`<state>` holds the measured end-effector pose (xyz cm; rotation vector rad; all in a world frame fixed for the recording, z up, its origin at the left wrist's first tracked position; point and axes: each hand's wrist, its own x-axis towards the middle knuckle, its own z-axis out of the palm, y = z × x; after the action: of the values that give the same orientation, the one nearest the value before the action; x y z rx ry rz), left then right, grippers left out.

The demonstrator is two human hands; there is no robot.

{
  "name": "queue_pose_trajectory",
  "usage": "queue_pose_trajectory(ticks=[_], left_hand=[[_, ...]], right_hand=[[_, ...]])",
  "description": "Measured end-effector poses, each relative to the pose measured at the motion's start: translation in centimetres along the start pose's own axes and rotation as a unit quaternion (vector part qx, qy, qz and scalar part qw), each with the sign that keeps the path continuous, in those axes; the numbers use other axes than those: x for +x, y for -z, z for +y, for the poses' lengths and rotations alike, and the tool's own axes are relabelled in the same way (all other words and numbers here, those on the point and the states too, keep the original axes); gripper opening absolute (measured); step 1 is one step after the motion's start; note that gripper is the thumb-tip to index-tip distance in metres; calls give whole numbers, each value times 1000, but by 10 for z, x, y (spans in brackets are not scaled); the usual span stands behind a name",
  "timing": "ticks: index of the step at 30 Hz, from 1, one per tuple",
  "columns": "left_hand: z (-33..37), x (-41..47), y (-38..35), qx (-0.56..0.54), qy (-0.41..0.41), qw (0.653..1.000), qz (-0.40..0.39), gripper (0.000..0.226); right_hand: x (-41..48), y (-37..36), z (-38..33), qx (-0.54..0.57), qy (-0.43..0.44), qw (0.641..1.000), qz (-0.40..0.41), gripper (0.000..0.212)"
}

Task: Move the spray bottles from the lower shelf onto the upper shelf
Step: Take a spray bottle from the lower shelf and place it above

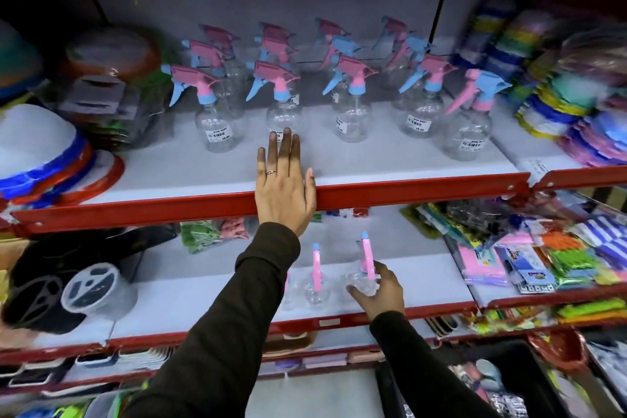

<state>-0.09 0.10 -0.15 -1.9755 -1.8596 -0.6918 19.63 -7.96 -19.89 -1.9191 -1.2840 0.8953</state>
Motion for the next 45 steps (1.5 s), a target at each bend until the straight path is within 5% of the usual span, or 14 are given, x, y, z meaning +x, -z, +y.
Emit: queue_pose_trajectory(ticks=[16, 30, 45], left_hand=[[2, -2, 11, -17, 3, 999, -31, 65], [2, -2, 12, -15, 2, 999, -35, 67], [1, -1, 15, -15, -2, 999, -33, 68]], right_hand=[[-42, 73, -82, 76, 269, 946, 164, 65], [-20, 135, -171, 139, 325, 905, 238, 62], [57, 124, -213, 105, 254, 955, 111, 77]])
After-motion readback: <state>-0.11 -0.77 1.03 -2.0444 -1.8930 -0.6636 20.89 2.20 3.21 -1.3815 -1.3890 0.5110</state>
